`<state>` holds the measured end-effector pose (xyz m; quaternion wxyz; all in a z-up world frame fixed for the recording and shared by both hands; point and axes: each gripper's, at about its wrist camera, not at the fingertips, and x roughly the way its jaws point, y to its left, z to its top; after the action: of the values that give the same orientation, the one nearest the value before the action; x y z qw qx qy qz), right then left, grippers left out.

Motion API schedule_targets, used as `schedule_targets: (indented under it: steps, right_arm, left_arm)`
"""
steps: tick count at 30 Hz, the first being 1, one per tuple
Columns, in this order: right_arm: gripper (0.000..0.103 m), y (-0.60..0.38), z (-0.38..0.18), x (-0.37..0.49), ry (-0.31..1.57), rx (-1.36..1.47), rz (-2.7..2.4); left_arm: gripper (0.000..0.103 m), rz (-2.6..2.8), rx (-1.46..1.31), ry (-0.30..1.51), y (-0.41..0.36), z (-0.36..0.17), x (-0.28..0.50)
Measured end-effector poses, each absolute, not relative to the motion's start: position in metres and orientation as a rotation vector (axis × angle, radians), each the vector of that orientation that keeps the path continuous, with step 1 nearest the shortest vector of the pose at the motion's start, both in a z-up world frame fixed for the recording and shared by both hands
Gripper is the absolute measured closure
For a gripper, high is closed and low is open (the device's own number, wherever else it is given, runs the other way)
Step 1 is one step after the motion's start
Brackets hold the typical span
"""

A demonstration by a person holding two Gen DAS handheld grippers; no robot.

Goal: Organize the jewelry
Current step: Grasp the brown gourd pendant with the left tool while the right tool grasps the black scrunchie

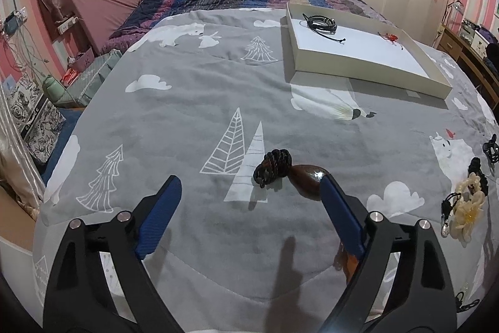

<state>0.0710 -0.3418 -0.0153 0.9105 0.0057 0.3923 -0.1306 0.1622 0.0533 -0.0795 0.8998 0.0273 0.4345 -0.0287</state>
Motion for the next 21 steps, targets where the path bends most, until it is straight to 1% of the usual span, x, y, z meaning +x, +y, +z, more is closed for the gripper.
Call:
schedule_targets:
  steps: [2,7,12,15,17,18,21]
  right_arm:
    - [0.01,-0.343,-0.015,0.073,0.807,0.018,-0.271]
    - [0.01,-0.34,-0.014,0.078,0.812,0.044,-0.246]
    - [0.01,-0.319,-0.012,0.077,0.817,0.025,-0.193]
    - [0.01,-0.306,-0.017,0.078,0.843,0.024,-0.145]
    - [0.011,-0.297,-0.023,0.08,0.865,0.014,-0.124]
    - [0.012,-0.295,-0.026,0.081,0.874,0.011,-0.121]
    - [0.021,-0.291,-0.036,0.087,0.913,0.023,-0.101]
  left_arm:
    - [0.022,-0.07,0.05,0.914,0.052,-0.082,0.167]
    - [0.025,-0.07,0.061,0.93,0.048,-0.088,0.174]
    - [0.033,-0.083,0.056,0.932,0.048,-0.088,0.181]
    - [0.042,-0.093,0.056,0.938,0.047,-0.09,0.186]
    - [0.052,-0.105,0.048,0.953,0.048,-0.093,0.189]
    - [0.054,-0.108,0.047,0.959,0.048,-0.094,0.19]
    - [0.055,-0.123,0.036,0.968,0.049,-0.098,0.193]
